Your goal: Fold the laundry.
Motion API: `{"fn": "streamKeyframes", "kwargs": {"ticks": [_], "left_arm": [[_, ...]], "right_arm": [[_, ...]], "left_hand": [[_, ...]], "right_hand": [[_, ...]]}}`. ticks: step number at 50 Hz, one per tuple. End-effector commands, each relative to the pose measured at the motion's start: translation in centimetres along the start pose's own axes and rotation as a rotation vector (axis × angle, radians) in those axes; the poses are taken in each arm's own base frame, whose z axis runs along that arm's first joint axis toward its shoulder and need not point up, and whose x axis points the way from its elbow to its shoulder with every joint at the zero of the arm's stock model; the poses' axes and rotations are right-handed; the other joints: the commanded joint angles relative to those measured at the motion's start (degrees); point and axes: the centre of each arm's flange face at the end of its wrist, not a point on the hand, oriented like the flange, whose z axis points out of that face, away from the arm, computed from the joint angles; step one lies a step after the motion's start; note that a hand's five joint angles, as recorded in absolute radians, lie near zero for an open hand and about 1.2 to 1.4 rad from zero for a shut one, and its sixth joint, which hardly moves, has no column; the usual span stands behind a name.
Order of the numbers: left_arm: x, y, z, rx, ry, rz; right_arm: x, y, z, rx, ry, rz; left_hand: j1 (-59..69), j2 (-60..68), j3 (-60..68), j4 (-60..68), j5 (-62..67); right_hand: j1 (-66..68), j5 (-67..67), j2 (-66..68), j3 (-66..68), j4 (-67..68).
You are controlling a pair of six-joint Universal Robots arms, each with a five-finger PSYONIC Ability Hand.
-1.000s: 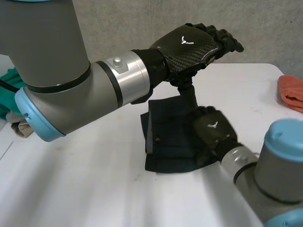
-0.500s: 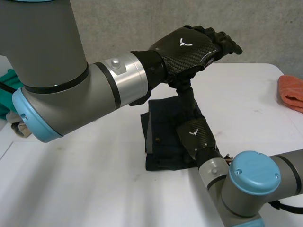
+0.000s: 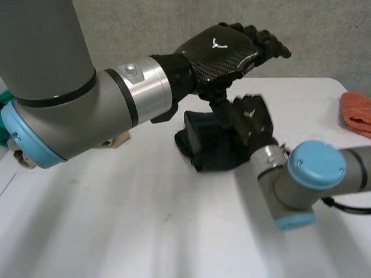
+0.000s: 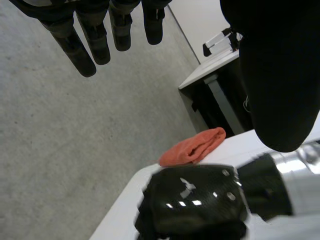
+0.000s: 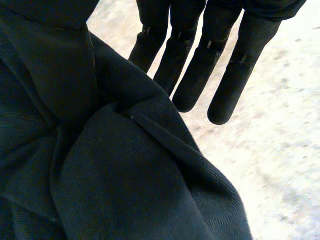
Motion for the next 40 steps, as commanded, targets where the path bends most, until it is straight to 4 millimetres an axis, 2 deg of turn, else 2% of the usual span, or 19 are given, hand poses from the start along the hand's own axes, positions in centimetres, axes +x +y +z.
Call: {"fn": "streamKeyframes", "kwargs": {"ticks": [1,7,9,15,19,20,23,25,28,30,31,32,33,35,40], "left_arm": [[-0.8,-1.4,-0.1,0.04,-0.023,0.014],[-1.3,-2.2,-0.1,0.067,-0.037,0.01],[-1.5,-2.4,0.0,0.079,-0.043,0.006],[-1.7,-2.7,0.2,0.098,-0.049,-0.003],[-1.7,-2.7,0.4,0.107,-0.051,-0.005],[-1.8,-2.6,0.5,0.11,-0.051,-0.007],[-1.9,-2.4,0.7,0.113,-0.054,-0.006],[-1.9,-2.2,0.9,0.113,-0.052,-0.01],[-1.9,-1.7,1.0,0.102,-0.054,-0.02],[-1.9,-1.5,1.1,0.094,-0.054,-0.026],[-1.9,-1.3,1.0,0.09,-0.054,-0.029],[-1.8,-1.0,1.0,0.078,-0.053,-0.036],[-1.8,-0.8,1.0,0.073,-0.05,-0.039],[-1.8,-0.1,0.9,0.056,-0.051,-0.05],[-2.0,0.9,0.8,0.029,-0.056,-0.06]], "right_arm": [[5.4,-2.5,4.1,0.068,0.091,0.027],[9.6,-4.6,6.6,0.138,0.175,0.033],[11.8,-5.4,7.6,0.175,0.226,0.039],[16.0,-6.1,9.3,0.21,0.318,0.021],[19.3,-6.6,10.2,0.239,0.379,-0.001],[20.6,-6.8,10.6,0.255,0.399,-0.015],[22.7,-6.5,11.1,0.274,0.434,-0.033],[24.5,-5.7,11.3,0.258,0.462,-0.044],[25.8,-4.1,11.0,0.179,0.454,-0.034],[25.7,-3.6,10.7,0.139,0.42,-0.015],[25.6,-3.3,10.6,0.125,0.394,-0.006],[25.3,-2.8,10.4,0.095,0.334,0.016],[25.0,-2.3,10.2,0.075,0.298,0.029],[24.7,-0.3,9.3,0.015,0.208,0.047],[25.7,2.3,6.9,-0.046,0.028,0.023]], "left_hand": [[0.22,-0.33,-1.92,-1.45,-2.82],[0.22,-0.33,-1.92,-1.45,-2.82],[0.22,-0.33,-1.92,-1.45,-2.82],[0.22,-0.33,-1.92,-1.45,-2.82],[0.22,-0.33,-1.92,-1.45,-2.82],[0.22,-0.33,-1.92,-1.45,-2.82],[0.22,-0.33,-1.92,-1.45,-2.82],[0.22,-0.33,-1.92,-1.45,-2.82],[0.22,-0.33,-1.92,-1.45,-2.82],[0.22,-0.33,-1.92,-1.45,-2.82],[0.22,-0.33,-1.92,-1.45,-2.82],[0.22,-0.33,-1.92,-1.45,-2.82],[0.22,-0.33,-1.92,-1.45,-2.82],[0.22,-0.33,-1.92,-1.45,-2.82],[0.22,-0.33,-1.92,-1.45,-2.82]], "right_hand": [[15.6,33.69,12.63,12.2,11.68],[15.6,33.69,12.63,12.2,11.68],[15.6,33.69,12.63,12.2,11.68],[15.6,33.69,12.63,12.2,11.68],[15.6,33.69,12.63,12.2,11.68],[15.6,33.69,12.63,12.2,11.68],[15.6,33.69,12.63,12.2,11.68],[15.6,33.69,12.63,12.2,11.68],[15.6,33.69,12.63,12.2,11.68],[15.07,33.17,12.11,11.68,11.16],[0.91,19.01,-2.05,-2.48,-3.0],[-29.04,-10.94,-32.0,-32.43,-32.95],[-38.83,-20.73,-41.79,-42.22,-42.74],[-47.14,-29.04,-50.1,-50.53,-51.05],[-52.71,-34.61,-55.67,-56.1,-56.62]]}}
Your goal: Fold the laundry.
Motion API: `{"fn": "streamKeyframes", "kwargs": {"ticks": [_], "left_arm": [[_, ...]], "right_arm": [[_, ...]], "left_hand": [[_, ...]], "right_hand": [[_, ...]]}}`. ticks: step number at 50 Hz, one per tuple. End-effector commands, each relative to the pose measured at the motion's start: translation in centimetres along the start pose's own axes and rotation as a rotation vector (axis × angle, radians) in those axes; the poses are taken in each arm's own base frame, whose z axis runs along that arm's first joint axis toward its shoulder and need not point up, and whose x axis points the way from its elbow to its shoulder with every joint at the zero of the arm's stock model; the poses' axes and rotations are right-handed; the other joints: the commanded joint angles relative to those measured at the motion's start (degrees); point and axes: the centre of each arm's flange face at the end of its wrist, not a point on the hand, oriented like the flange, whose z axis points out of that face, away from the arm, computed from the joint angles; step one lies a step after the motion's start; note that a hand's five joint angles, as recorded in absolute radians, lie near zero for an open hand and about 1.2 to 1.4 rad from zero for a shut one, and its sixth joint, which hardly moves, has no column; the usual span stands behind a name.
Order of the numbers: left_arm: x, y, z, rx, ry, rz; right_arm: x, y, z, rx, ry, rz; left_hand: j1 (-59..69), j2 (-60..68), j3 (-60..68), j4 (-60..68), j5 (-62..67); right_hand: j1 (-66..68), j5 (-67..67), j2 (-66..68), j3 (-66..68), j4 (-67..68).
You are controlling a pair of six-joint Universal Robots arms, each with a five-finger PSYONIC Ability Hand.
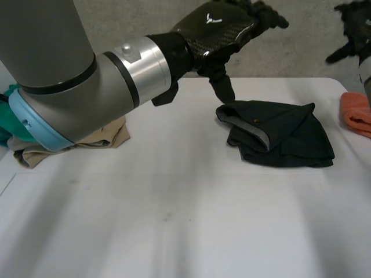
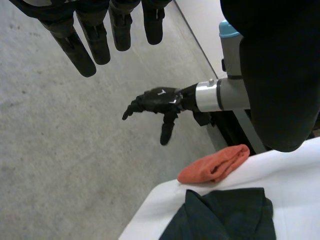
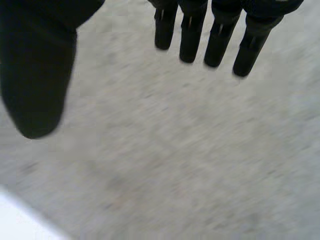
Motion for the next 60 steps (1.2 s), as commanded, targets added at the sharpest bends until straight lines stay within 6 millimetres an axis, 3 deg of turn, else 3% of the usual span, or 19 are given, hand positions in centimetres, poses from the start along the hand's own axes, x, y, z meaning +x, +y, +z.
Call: {"fn": "streamKeyframes", "kwargs": {"ticks": [1,7,15,28,33,41,52,58,60], "left_arm": [[-0.4,2.0,-0.3,-0.053,-0.008,-0.025],[-0.8,3.0,-0.4,-0.079,-0.008,-0.04],[-0.8,3.7,-0.4,-0.096,-0.003,-0.048],[-0.4,4.2,-0.4,-0.113,0.002,-0.057],[-0.4,4.3,-0.4,-0.117,0.001,-0.058],[-0.6,4.8,-0.5,-0.131,-0.009,-0.065],[-0.9,5.0,-0.8,-0.142,-0.019,-0.071],[-0.9,4.9,-0.9,-0.141,-0.018,-0.07],[-0.9,5.0,-1.0,-0.144,-0.018,-0.072]], "right_arm": [[1.5,4.3,-3.7,-0.131,-0.319,0.003],[4.0,7.2,-5.9,-0.124,-0.511,-0.083],[5.8,11.0,-6.8,-0.092,-0.557,-0.217],[5.0,16.6,-7.1,0.007,-0.577,-0.33],[3.4,18.0,-7.1,0.043,-0.594,-0.323],[0.2,18.7,-7.0,0.078,-0.64,-0.308],[-3.9,16.2,-7.5,0.09,-0.703,-0.266],[-5.4,15.9,-7.9,0.086,-0.735,-0.227],[-5.8,16.1,-8.1,0.077,-0.74,-0.204]], "left_hand": [[0.22,-0.33,-1.92,-1.45,-2.82],[0.22,-0.33,-1.92,-1.45,-2.82],[0.22,-0.33,-1.92,-1.45,-2.82],[0.22,-0.33,-1.92,-1.45,-2.82],[0.22,-0.33,-1.92,-1.45,-2.82],[0.22,-0.33,-1.92,-1.45,-2.82],[0.22,-0.33,-1.92,-1.45,-2.82],[0.22,-0.33,-1.92,-1.45,-2.82],[0.22,-0.33,-1.92,-1.45,-2.82]], "right_hand": [[-8.4,-6.59,-9.11,-10.23,-10.49],[-9.24,-7.44,-9.96,-11.08,-11.34],[-9.58,-7.77,-10.3,-11.41,-11.68],[-9.58,-7.77,-10.3,-11.41,-11.68],[-9.58,-7.77,-10.3,-11.41,-11.68],[-9.58,-7.77,-10.3,-11.41,-11.68],[-9.58,-7.77,-10.3,-11.41,-11.68],[-9.58,-7.77,-10.3,-11.41,-11.68],[1.64,3.44,0.92,-0.2,-0.46]]}}
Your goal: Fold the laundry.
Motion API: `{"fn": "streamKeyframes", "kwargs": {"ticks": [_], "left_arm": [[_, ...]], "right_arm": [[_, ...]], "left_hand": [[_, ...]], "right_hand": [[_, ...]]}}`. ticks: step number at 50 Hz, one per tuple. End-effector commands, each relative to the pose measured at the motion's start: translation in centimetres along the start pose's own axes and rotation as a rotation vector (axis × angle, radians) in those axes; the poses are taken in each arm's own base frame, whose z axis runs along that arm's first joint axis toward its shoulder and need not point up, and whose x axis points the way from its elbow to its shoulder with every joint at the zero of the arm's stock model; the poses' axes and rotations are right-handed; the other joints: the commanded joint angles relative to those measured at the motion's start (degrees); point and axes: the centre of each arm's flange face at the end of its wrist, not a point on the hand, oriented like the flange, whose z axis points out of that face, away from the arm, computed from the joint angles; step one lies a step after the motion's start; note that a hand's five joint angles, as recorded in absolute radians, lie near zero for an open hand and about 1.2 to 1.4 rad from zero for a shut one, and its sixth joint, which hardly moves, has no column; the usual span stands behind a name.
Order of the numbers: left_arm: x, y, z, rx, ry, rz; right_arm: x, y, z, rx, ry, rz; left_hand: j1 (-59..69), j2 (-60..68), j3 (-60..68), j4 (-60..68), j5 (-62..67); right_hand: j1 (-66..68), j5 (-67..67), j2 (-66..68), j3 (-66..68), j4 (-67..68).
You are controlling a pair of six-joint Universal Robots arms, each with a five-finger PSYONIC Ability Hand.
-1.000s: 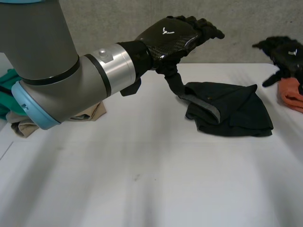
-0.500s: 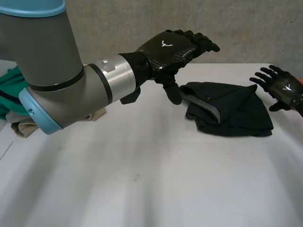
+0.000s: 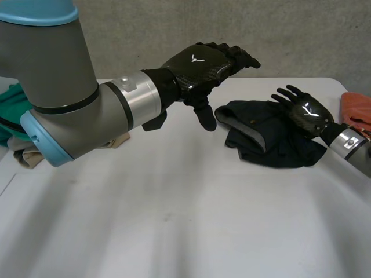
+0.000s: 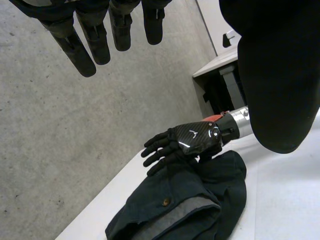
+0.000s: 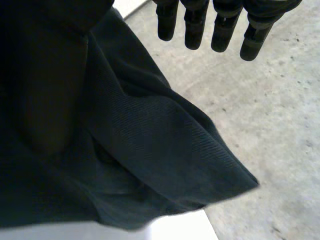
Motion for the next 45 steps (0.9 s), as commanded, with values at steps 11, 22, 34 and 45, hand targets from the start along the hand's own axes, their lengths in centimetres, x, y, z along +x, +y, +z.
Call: {"fn": "streamKeyframes", "kwargs": {"ticks": [11,22,34,45], "left_arm": [[0.2,0.4,0.0,-0.01,0.005,-0.006],[0.2,-0.7,-0.2,0.018,0.003,0.006],[0.7,-0.6,-0.3,0.013,0.015,0.001],[1.6,-0.1,0.0,0.003,0.035,-0.001]], "right_arm": [[-0.1,-2.3,2.4,0.027,0.018,0.075],[14.2,-6.9,1.0,0.043,0.645,0.101],[19.6,-1.9,-6.0,-0.064,0.855,0.058],[13.6,8.5,-10.9,-0.224,0.705,0.176]], "left_hand": [[0.22,-0.34,-1.92,-1.45,-2.82],[0.22,-0.34,-1.92,-1.45,-2.82],[0.22,-0.34,-1.92,-1.45,-2.82],[0.22,-0.34,-1.92,-1.45,-2.82]], "right_hand": [[66.27,67.19,67.61,67.36,67.31],[66.27,67.19,67.61,67.36,67.31],[66.27,67.19,67.61,67.36,67.31],[66.27,67.19,67.61,67.36,67.31]]}}
